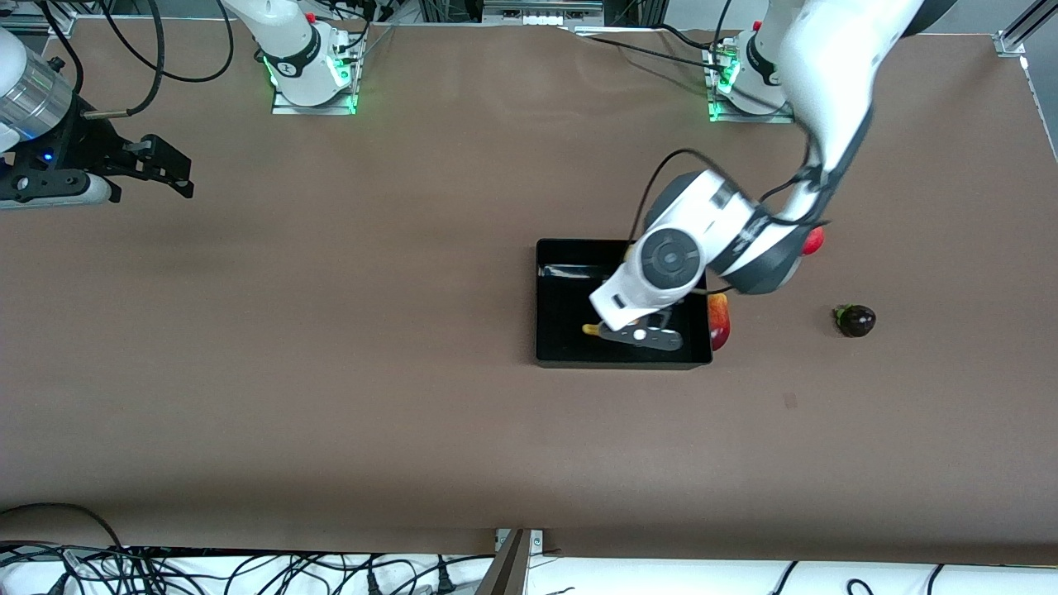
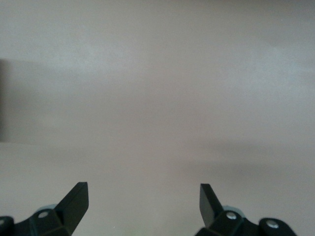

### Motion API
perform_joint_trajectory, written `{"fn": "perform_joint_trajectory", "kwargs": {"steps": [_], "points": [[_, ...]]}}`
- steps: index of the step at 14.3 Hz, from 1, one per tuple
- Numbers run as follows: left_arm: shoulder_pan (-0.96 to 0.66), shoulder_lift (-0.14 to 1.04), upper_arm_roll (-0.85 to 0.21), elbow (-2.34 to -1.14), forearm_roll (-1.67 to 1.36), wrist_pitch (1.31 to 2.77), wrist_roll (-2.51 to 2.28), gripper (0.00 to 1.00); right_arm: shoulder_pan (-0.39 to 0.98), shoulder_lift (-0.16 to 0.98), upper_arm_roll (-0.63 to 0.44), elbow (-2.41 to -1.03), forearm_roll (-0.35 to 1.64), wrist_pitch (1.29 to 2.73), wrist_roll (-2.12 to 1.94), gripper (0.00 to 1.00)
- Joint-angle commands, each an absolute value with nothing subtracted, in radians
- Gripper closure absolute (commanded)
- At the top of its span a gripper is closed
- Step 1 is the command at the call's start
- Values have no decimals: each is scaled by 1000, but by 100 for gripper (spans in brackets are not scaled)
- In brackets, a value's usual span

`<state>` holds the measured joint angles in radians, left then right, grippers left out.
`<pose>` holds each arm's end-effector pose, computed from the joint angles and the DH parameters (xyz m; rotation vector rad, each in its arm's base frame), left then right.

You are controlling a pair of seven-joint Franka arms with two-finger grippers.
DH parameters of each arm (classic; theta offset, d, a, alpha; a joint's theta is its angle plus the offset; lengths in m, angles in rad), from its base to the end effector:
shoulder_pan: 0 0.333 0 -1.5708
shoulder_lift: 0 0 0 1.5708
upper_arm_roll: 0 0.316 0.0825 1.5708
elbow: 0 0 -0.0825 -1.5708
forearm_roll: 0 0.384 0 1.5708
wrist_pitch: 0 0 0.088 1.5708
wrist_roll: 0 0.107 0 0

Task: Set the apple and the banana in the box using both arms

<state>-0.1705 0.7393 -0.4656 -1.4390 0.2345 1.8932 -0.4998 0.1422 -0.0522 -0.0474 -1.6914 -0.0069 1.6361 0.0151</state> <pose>0.6011 -0.3513 0.2700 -3.0892 0.2475 0.3556 0.5400 0.0500 0.6016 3.1345 0.1258 -0.0046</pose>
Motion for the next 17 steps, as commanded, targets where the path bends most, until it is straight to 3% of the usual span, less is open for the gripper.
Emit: {"fn": "perform_joint_trajectory", "kwargs": {"steps": [1, 3, 4, 5, 6, 10, 14, 17], "points": [[-192, 810, -456, -1417, 244, 1908, -512, 100, 127, -43, -35, -1667, -11, 1621, 20, 0], [-192, 833, -457, -1417, 244, 1928, -511, 100, 129, -44, -34, -1667, -9, 1620, 21, 0], [-192, 831, -457, -1416, 242, 1930, -511, 90, 129, -43, -34, -1667, -9, 1620, 21, 0], [-190, 827, -457, -1411, 241, 1928, -514, 19, 129, -43, -34, -1667, -9, 1620, 21, 0], [-174, 812, -456, -1407, 244, 1918, -511, 0, 129, -44, -34, -1667, -9, 1620, 21, 0], [-128, 596, -454, -1397, 236, 1821, -515, 0, 129, -43, -34, -1666, -9, 1621, 20, 0], [63, 388, -466, -1394, 229, 1627, -433, 0, 129, -43, -34, -1666, -9, 1626, 15, 0], [107, 267, -398, -1374, 158, 1546, -270, 0, 127, -43, -34, -1666, -8, 1629, 21, 0]]}}
